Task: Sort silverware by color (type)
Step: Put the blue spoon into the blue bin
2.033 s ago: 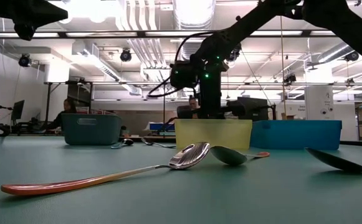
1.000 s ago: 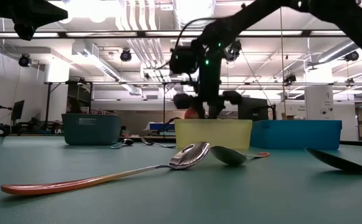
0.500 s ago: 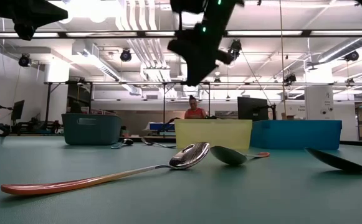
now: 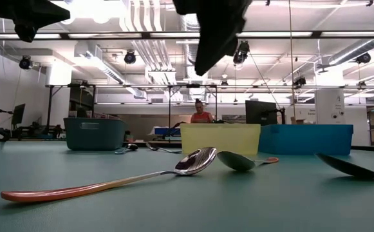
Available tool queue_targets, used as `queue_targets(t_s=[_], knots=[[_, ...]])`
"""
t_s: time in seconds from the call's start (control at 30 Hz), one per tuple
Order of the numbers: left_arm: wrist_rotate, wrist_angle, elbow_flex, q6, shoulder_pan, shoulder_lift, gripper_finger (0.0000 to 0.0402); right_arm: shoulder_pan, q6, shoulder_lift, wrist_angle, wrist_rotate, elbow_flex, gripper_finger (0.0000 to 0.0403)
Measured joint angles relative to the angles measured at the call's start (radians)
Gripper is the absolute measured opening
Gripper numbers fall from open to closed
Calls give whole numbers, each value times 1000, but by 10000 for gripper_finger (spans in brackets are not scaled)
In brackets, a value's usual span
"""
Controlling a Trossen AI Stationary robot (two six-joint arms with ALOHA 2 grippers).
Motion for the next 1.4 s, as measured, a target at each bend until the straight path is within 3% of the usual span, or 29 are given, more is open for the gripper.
queue_targets(t_s=[0.2,0.43,0.7,0.8,1.03,1.4], knots=[[0,0,0,-11,0,0,24,106,-19,2,-2,-67,-51,65],[0,0,0,-16,0,0,24,130,-13,2,-100,-74,-118,61],[0,-1,0,-16,0,0,24,148,81,-11,-188,-354,-252,54],[0,-1,0,-16,0,0,24,183,86,-17,-191,-402,-313,49],[0,-1,0,-16,0,0,24,260,137,-120,-184,-377,-478,30],[-11,14,-14,-33,0,1,24,267,304,-490,49,-198,-804,28]])
